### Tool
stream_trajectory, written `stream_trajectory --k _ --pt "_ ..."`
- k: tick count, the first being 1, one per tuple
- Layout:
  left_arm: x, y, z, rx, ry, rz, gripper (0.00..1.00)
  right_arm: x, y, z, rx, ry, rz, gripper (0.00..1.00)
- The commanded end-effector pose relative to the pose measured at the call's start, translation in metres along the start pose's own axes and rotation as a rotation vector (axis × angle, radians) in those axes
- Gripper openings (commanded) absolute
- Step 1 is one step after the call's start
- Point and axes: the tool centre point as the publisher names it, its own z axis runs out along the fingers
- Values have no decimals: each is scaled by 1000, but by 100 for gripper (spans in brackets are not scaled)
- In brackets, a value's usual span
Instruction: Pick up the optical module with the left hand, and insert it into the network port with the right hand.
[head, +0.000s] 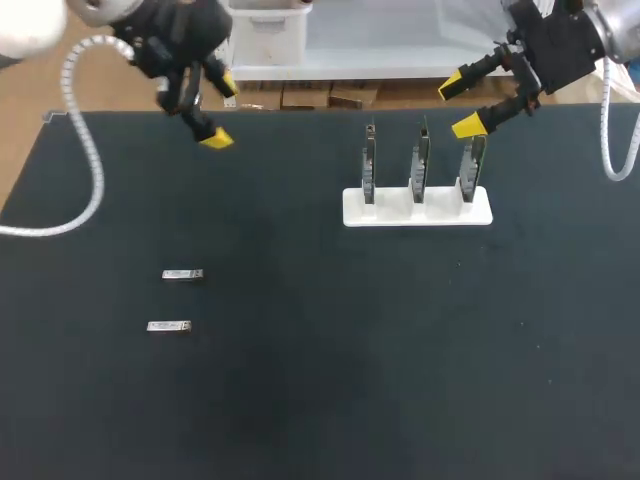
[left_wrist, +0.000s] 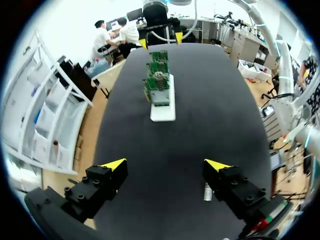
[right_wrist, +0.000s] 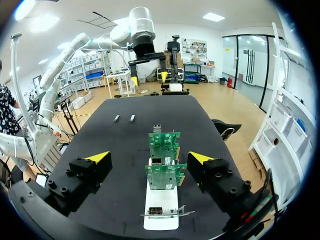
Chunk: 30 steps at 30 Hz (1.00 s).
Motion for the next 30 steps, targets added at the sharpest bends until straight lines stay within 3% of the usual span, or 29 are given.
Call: stream_trajectory --k 1,7,9,26,30 --pt "24 -42 -18 -1 -50 -51 100 0 2 0 6 0 -1 100" --pt "41 -65 -18 33 -9 -93 100 0 2 0 6 0 -1 100" --pt "39 -65 -19 26 -40 -96 100 0 2 0 6 0 -1 100" --pt "39 -65 -19 26 -40 -96 100 0 2 0 6 0 -1 100" --pt "44 -68 -9 10 73 -39 100 0 2 0 6 0 -1 100"
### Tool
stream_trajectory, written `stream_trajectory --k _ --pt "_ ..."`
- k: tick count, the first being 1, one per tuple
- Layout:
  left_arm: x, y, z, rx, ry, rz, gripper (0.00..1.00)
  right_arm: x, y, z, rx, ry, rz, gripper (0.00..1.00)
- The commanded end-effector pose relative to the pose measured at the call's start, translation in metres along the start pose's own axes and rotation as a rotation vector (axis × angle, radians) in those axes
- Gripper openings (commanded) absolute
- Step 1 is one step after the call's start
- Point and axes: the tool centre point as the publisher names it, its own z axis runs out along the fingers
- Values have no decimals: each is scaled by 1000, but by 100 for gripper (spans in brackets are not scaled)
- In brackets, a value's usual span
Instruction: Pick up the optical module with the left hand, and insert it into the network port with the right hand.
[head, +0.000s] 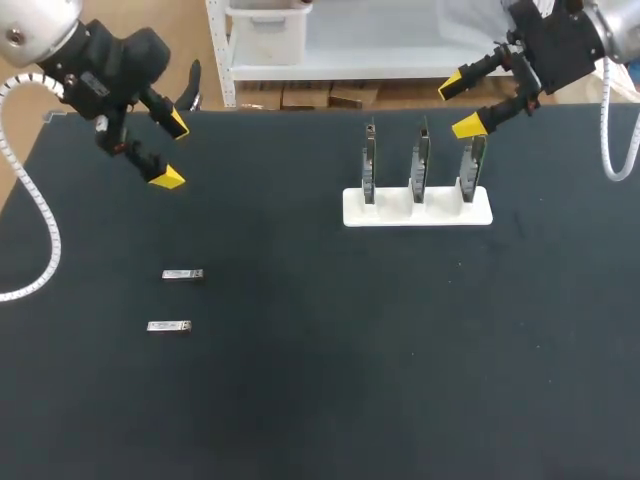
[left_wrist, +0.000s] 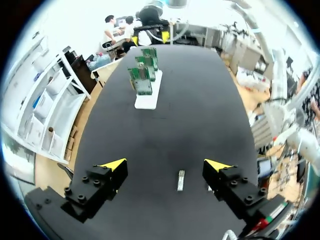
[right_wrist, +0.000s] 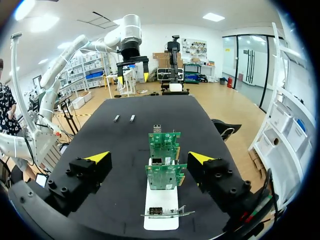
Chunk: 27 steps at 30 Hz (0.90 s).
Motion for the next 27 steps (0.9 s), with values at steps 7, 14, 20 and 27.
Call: stream_trajectory --k 7,14,20,27 --pt "49 -22 31 -30 268 -44 100 0 2 0 5 0 -1 100" --pt "83 -38 50 -11 355 -75 100 0 2 0 5 0 -1 100" --pt "95 -41 66 2 385 -51 100 0 2 0 5 0 -1 100" --pt "104 -41 83 45 417 -58 100 0 2 0 5 0 -1 100"
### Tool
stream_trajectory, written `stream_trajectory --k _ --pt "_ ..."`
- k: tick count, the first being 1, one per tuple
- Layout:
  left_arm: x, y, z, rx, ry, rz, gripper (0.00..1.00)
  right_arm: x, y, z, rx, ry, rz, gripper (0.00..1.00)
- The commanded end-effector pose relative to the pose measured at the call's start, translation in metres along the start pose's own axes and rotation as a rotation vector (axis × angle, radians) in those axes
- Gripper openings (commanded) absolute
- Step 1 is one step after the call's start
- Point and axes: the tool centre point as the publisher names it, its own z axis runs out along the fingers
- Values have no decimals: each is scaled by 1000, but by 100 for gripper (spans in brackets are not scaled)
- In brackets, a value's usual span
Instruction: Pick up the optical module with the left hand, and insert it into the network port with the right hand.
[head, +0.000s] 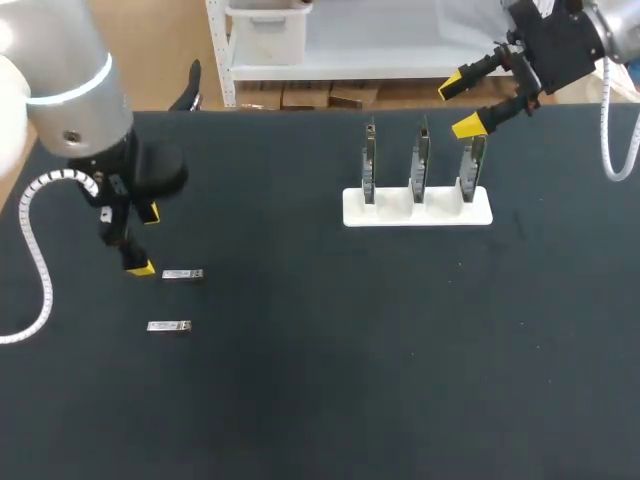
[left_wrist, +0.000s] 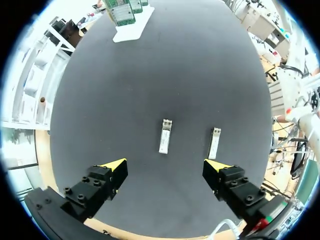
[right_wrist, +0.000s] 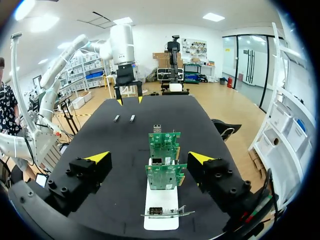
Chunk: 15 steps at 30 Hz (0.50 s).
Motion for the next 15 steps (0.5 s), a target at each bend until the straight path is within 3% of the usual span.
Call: stream_trajectory --k 1,9,15 --pt "-3 6 13 33 21 -4 100 0 2 0 5 0 -1 100" --pt "-1 7 30 54 23 -28 100 0 2 0 5 0 -1 100" --pt "1 6 36 19 28 -44 100 0 2 0 5 0 -1 100"
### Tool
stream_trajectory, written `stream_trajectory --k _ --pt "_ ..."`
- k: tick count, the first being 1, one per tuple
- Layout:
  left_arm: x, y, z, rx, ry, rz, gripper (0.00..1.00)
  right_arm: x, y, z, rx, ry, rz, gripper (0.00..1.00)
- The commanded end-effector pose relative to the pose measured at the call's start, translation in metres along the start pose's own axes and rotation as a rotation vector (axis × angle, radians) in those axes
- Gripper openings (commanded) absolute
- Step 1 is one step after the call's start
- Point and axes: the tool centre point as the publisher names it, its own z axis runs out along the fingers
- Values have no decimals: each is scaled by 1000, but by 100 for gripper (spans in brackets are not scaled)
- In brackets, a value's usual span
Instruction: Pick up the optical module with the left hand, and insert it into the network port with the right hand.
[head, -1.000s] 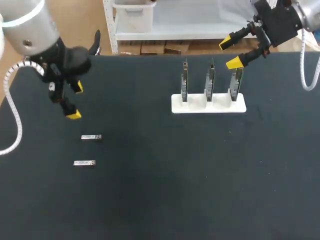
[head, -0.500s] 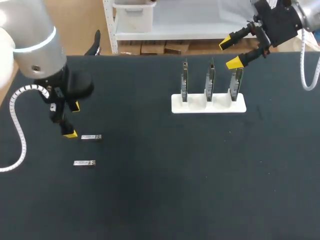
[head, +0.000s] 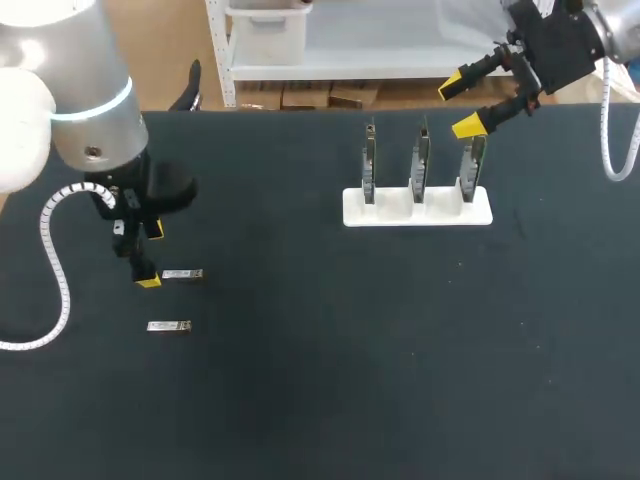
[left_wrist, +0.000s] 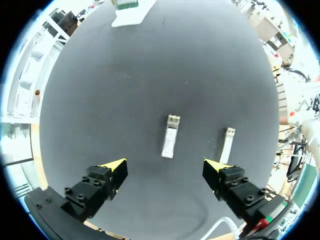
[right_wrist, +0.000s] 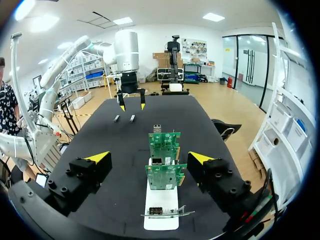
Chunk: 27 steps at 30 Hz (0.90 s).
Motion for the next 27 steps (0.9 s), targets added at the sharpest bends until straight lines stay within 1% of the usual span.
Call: stream_trajectory --k 1,9,15,27 --pt "0 -3 4 -14 -3 -2 100 0 2 0 5 0 -1 100" --pt "-2 -8 8 -15 -18 -9 100 0 2 0 5 0 -1 100" --pt "-6 -13 12 -14 -50 7 100 0 2 0 5 0 -1 100" --pt "-9 -12 16 -15 -40 25 100 0 2 0 5 0 -1 100"
